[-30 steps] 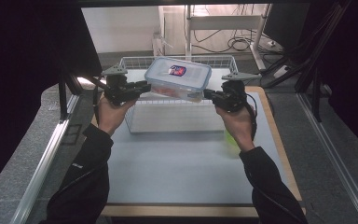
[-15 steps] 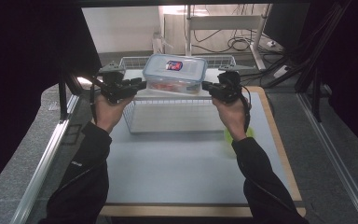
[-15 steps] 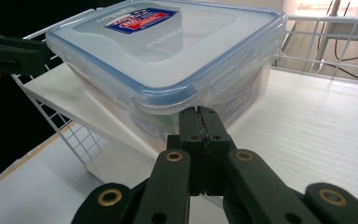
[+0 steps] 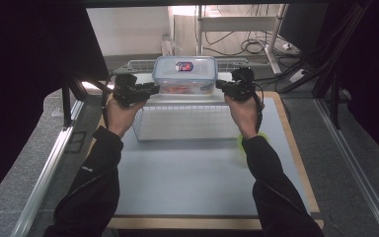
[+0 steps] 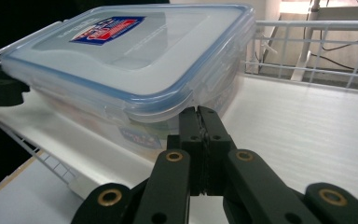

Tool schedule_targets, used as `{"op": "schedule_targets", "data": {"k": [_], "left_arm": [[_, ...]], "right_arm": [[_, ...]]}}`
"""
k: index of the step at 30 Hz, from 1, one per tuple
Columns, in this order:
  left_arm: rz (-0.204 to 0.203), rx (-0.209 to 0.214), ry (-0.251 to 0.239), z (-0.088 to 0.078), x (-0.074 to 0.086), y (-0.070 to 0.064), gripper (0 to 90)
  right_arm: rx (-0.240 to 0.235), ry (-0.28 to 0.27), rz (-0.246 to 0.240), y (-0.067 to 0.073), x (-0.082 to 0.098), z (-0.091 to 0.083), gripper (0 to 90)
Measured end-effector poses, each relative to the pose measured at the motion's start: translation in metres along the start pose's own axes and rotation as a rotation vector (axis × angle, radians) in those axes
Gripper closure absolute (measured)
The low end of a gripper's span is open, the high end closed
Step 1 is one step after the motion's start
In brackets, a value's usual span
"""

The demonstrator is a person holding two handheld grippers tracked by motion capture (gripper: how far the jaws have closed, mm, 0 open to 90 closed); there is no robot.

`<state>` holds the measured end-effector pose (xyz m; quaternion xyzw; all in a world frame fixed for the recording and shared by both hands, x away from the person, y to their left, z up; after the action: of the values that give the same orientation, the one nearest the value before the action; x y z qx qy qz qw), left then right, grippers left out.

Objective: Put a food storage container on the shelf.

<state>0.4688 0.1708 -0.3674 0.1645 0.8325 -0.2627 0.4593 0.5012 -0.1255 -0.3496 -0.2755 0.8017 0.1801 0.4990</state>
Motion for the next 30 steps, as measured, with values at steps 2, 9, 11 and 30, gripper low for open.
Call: {"op": "schedule_targets", "data": {"k": [2,9,11,30], "left_arm": [[0.001,-0.008,-0.001,0.001,0.0,0.0,68.1],[0.004,0.014,-0.026,-0.001,0.005,-0.002,63.8],[0.013,0.014,-0.032,-0.005,0.008,-0.004,60.1],[0.128,0.029,-0.018,-0.034,0.067,-0.033,19.2]], "right_arm": [[0.005,0.001,0.004,-0.002,-0.001,0.002,89.9],[-0.003,0.005,-0.022,-0.001,0.0,-0.003,85.4],[-0.012,-0.002,-0.036,0.001,0.002,-0.008,82.4],[-0.103,0.009,-0.184,0.033,0.041,-0.043,37.4]]}}
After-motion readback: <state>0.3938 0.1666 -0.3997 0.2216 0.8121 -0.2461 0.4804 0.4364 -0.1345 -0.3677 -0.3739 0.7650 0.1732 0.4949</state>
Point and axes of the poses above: each handheld gripper's, and its own axes: z roughly forward along the jaws, x roughly out of its underside, y roughly to its left, the point moved 4 cm from there along z, roughly forward along the jaws, and after that the axes turned 10 degrees about -z, right-handed, at the moved point
